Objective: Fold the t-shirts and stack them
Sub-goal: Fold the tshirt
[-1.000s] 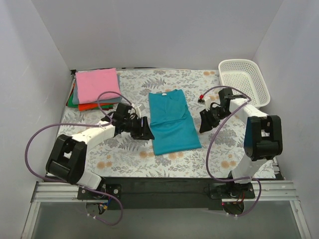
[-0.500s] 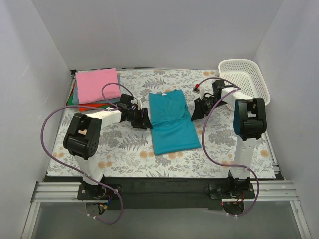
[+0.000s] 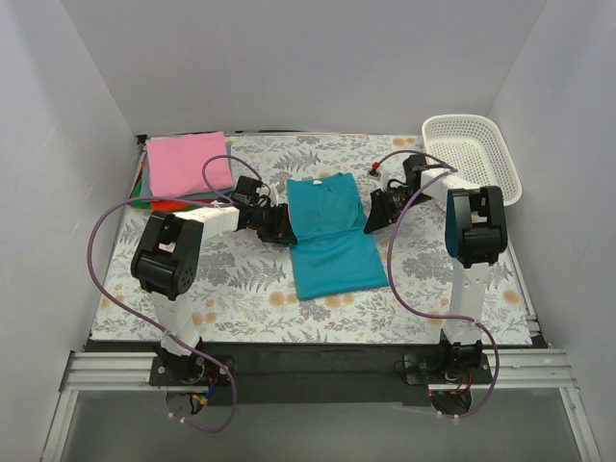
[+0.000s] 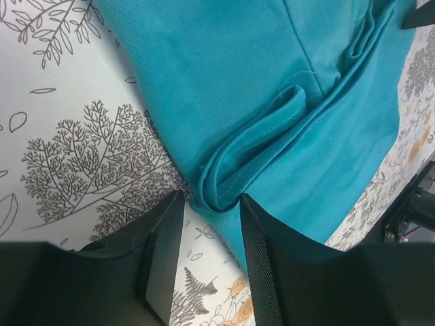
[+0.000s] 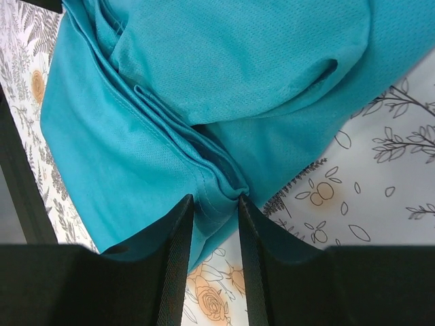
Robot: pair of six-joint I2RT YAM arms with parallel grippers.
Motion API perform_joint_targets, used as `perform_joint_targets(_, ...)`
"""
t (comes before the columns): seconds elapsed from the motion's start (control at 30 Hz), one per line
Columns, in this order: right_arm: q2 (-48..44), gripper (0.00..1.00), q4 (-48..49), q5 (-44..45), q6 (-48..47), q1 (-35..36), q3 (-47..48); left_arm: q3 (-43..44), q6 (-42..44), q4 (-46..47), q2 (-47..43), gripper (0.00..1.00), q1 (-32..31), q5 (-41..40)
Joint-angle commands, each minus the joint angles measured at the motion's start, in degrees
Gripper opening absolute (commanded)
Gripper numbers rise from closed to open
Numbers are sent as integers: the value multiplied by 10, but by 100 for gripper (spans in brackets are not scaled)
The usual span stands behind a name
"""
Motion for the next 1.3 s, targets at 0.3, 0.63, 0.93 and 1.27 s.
perform_joint_targets(0.3,5,25,4,-21,16,3,30,28,12,-4,10,34,0,24)
perform_joint_targets(0.63,9,16,5,-24,21,4,34,23,35,-7,-24,43,1,34)
perform_joint_targets(0.93,12,16,6,-25,24,5,37,20,63,-9,-28,46,1,33)
perform_joint_targets(1.27,17,15,4,-29,28,6,43,31,70,-17,-5,40,-7,17)
